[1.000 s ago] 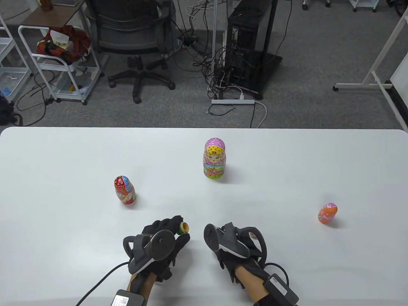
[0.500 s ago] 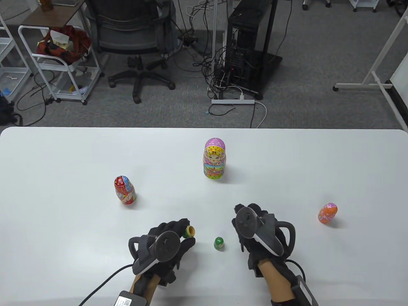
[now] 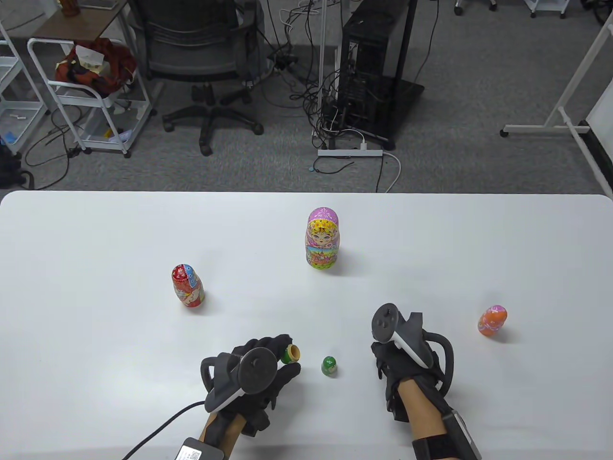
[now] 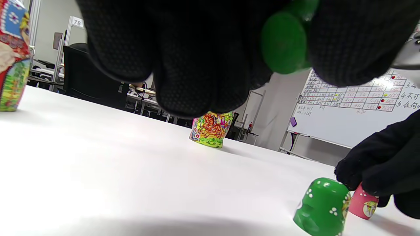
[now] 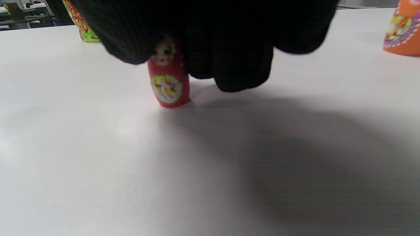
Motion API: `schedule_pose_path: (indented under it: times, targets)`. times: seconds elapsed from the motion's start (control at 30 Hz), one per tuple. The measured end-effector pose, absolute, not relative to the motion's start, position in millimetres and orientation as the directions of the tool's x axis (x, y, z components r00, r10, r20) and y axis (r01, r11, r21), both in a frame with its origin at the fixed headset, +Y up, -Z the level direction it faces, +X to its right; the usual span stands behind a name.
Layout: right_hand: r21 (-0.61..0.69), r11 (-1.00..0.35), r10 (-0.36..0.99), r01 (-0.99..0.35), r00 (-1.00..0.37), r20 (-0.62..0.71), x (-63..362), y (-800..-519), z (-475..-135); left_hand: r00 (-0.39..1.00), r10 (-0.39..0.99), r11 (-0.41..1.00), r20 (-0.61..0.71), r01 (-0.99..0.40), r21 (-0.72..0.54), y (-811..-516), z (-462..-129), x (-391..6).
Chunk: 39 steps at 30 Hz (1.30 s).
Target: Nest individual Russian dolls into a nested set
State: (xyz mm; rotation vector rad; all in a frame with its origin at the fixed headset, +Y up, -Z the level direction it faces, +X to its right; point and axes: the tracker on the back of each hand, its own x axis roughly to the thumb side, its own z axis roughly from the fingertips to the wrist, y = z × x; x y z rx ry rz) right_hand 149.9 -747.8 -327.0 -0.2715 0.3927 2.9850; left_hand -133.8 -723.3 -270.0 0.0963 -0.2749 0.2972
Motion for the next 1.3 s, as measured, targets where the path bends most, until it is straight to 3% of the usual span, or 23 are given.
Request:
schedule_pose_path:
  times: [0.17,0.27,0.43,0.5,0.73,1.0,1.1,1.3]
  targets:
    - [0.171,-0.976,0.104,-0.137,-0.977,-0.187,149.6,-740.7,-325.0,0.915,0.29,0.949,0.28,-0.312,0.038,-724.3,-270.8,-134.6]
    - [0.109,-0.96,0.241,-0.259,-0.959,-0.151,146.5,-730.1,-321.4,0.915,0.296,0.949,0.275,-0.315,0.026,-725.2,-272.0,-135.3]
    - [0.041,-0.835,0.55,-0.549,-0.83,0.09,124.4,-706.4,-309.5,0.915,0.296,0.949,0.274,-0.314,0.022,-724.8,-271.9,-136.2]
    - [0.033,-0.802,0.591,-0.597,-0.783,0.192,111.2,-697.0,-302.7,0.912,0.302,0.947,0.276,-0.321,0.025,-723.8,-271.8,-136.6]
    - [0.028,-0.788,0.574,-0.615,-0.718,0.394,78.4,-683.4,-282.7,0.899,0.321,0.938,0.299,-0.345,0.031,-719.2,-269.2,-134.1]
    - [-0.013,-0.849,0.471,-0.528,-0.768,0.433,67.4,-682.2,-276.3,0.88,0.358,0.923,0.311,-0.384,0.025,-716.5,-268.1,-132.6]
    - [0.062,-0.85,0.491,-0.523,-0.744,0.453,63.2,-685.3,-276.0,0.874,0.358,0.92,0.329,-0.39,0.037,-713.6,-266.0,-130.6]
    - [0.064,-0.858,0.481,-0.51,-0.751,0.452,62.5,-684.8,-275.8,0.88,0.334,0.929,0.337,-0.367,0.038,-713.9,-265.1,-128.8]
